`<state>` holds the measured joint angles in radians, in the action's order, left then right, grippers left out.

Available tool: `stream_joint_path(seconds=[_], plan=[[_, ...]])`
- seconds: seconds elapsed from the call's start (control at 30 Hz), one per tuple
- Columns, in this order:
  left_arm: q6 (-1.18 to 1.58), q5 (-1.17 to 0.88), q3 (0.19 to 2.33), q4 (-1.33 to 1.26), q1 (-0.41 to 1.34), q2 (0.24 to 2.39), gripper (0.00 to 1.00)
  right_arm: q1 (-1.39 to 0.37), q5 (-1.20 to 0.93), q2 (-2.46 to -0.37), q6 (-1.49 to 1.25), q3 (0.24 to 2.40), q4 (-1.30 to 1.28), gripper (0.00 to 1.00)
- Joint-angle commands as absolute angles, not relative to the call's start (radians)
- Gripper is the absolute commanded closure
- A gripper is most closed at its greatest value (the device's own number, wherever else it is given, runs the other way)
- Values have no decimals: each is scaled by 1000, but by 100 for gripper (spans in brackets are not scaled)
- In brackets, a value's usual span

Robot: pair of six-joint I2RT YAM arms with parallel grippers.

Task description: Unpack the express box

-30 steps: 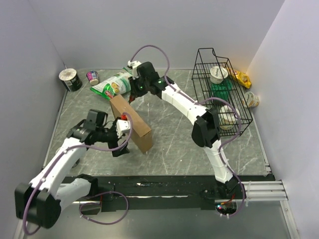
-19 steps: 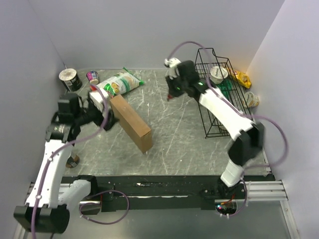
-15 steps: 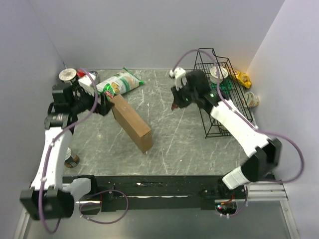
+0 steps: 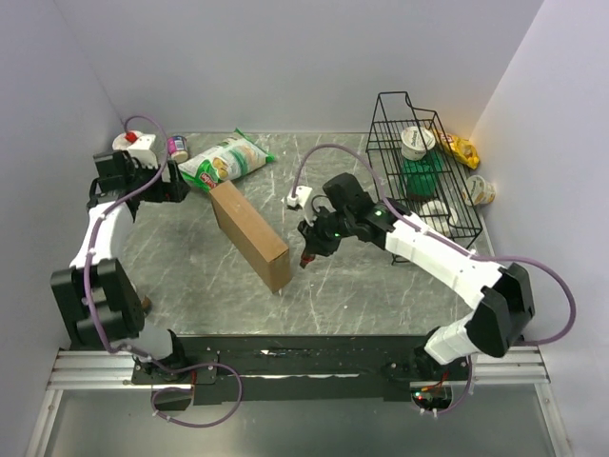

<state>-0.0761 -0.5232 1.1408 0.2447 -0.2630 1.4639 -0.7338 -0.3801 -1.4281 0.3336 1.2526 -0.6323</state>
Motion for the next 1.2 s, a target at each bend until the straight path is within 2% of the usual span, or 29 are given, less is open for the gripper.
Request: stream_joint_path(seconds=[0.0, 0.2, 0.5, 0.77, 0.83, 0.97, 1.03, 1.07, 1.17], plan=[[-186, -604, 1140, 210, -261, 1551, 1, -756, -451, -1469, 299, 1357, -574, 100], [-236, -778, 1029, 87, -255, 1546, 3, -770, -443, -1486, 247, 1382, -564, 100], [-429, -957, 928, 221, -255, 1454, 3, -765, -298, -1535, 213, 1446, -517, 100], [-502, -973, 841, 342, -241, 1358, 5, -741, -232, -1624, 221, 1535, -491, 100], [-537, -977, 850, 446, -241, 1307, 5, -733, -193, -1646, 225, 1555, -483, 100], [-824, -933, 870, 633, -241, 1158, 1, -678, -166, -1667, 201, 1589, -491, 100], [-964, -928, 916, 815, -242, 1074, 4, -655, -178, -1661, 195, 1595, -503, 100], [-1165, -965, 986, 912, -242, 1049, 4, -646, -179, -1655, 195, 1589, -514, 100], [-1543, -1012, 1109, 1175, -241, 994, 4, -606, -195, -1620, 196, 1551, -528, 100]])
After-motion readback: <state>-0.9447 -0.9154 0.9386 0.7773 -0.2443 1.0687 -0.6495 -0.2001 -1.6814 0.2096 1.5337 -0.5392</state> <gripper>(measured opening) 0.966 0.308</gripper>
